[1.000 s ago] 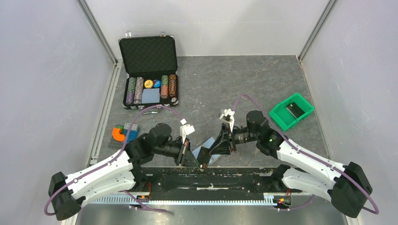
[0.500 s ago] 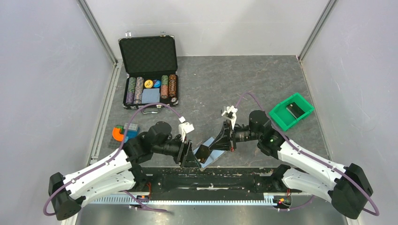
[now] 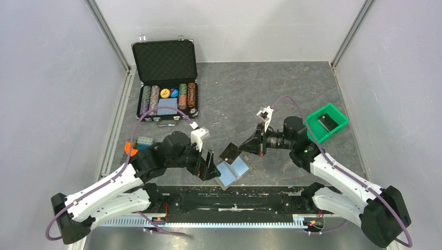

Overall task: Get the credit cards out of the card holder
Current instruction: Place the credit card in the storage box.

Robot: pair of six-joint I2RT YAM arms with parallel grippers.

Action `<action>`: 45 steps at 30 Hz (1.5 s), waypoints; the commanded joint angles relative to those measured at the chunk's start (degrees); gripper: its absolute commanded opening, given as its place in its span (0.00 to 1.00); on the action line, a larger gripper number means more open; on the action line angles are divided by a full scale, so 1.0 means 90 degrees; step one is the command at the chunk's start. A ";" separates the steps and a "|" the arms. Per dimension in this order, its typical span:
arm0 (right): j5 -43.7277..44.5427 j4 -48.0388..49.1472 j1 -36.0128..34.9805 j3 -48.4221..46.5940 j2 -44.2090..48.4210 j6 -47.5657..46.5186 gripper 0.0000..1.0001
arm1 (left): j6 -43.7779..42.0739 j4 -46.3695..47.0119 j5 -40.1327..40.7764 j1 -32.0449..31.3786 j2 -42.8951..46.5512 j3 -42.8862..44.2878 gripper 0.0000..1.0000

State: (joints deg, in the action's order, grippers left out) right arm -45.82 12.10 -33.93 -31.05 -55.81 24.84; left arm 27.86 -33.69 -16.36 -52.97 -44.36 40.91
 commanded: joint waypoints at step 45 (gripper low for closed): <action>0.5568 -0.0506 0.6360 -0.0025 0.0049 0.0098 0.00 | -0.0524 -0.0514 0.3166 -0.0003 0.1631 0.0077 1.00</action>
State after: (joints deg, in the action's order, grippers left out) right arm 4.78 0.67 21.98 -33.08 -54.19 23.73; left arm 24.32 -39.33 10.70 -52.97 -29.74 41.78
